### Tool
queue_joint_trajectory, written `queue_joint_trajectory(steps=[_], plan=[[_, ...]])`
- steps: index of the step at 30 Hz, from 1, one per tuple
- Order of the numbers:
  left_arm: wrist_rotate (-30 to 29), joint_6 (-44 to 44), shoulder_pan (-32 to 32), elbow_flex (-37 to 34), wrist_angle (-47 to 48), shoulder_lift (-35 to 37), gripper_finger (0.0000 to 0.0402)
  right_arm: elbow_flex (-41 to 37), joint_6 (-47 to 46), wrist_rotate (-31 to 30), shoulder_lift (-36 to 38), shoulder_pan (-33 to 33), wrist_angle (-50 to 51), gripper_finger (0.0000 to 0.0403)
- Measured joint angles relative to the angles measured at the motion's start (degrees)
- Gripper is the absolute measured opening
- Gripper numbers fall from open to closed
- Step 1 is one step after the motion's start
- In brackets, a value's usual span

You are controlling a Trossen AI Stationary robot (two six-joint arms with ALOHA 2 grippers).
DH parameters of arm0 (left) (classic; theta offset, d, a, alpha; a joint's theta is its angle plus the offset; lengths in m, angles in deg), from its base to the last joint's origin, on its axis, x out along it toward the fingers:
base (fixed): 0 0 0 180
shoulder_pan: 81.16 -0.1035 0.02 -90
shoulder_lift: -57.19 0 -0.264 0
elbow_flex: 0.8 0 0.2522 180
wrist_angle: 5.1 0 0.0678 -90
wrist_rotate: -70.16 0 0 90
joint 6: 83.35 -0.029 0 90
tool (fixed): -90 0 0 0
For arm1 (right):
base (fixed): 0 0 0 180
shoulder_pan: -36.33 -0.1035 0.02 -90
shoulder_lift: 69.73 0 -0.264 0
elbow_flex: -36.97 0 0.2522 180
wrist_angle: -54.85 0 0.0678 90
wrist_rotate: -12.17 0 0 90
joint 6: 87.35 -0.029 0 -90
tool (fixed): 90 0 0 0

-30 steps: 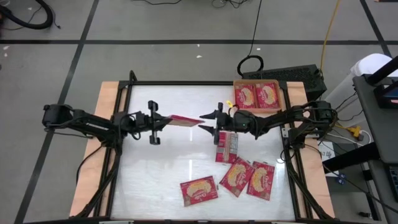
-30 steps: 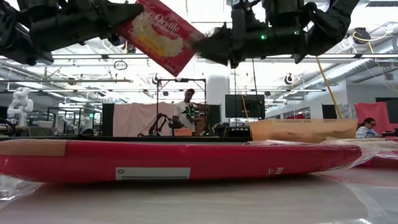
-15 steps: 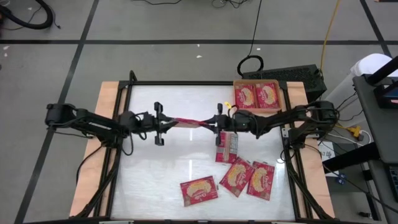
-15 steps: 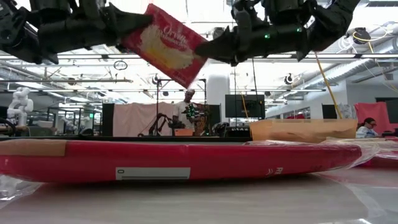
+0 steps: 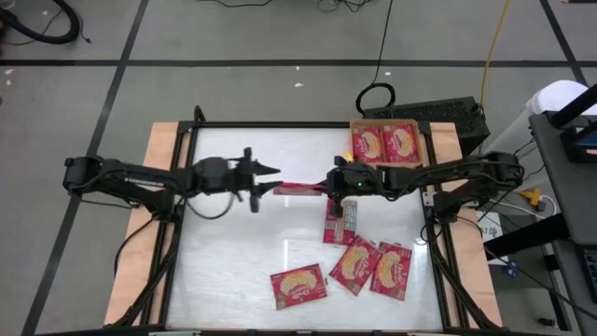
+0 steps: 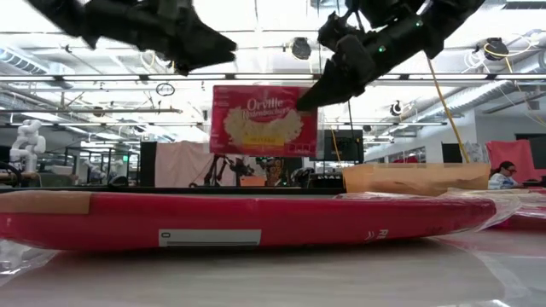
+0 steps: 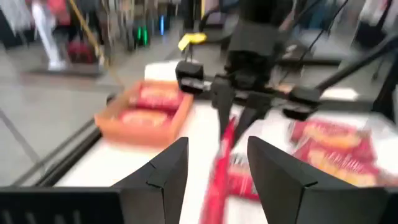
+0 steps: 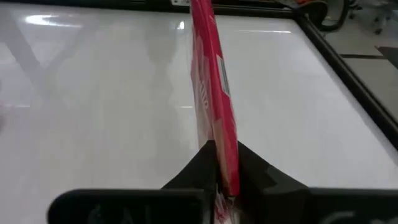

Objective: Sort popcorn bags into baskets
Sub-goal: Put the red popcorn bag into the orange bin

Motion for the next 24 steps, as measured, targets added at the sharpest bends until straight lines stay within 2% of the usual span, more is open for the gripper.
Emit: queue_joint_trajectory(steps=[3, 7, 11, 18, 21, 24], plan=[[-0.6, 0.0, 0.0, 7.6, 12.7, -2.8, 0.017, 0.5, 0.4, 0.1, -2.2, 0.0, 0.1, 0.0025], [0.0, -0.3, -0.1, 13.8, 18.6, -7.9, 0.0173, 0.6, 0.9, 0.0, -5.4, 0.0, -0.4, 0.0019], [2.4, -1.1, -0.1, 16.6, 19.7, -13.3, 0.0196, 0.6, 1.0, -0.1, -7.2, 0.0, -0.2, 0.0014], [2.5, -1.4, -0.2, 17.2, 19.9, -21.4, 0.0243, 0.5, 2.3, -0.2, -8.4, 0.1, -1.1, 0.002], [2.6, -1.5, -0.3, 17.2, 19.3, -23.5, 0.0242, 0.5, 2.2, -0.1, -8.8, 0.4, -0.7, 0.0021], [3.1, -1.8, -0.8, 17.2, 19.6, -25.3, 0.0224, 0.5, 2.1, -0.2, -9.6, 0.4, -2.3, 0.0021]])
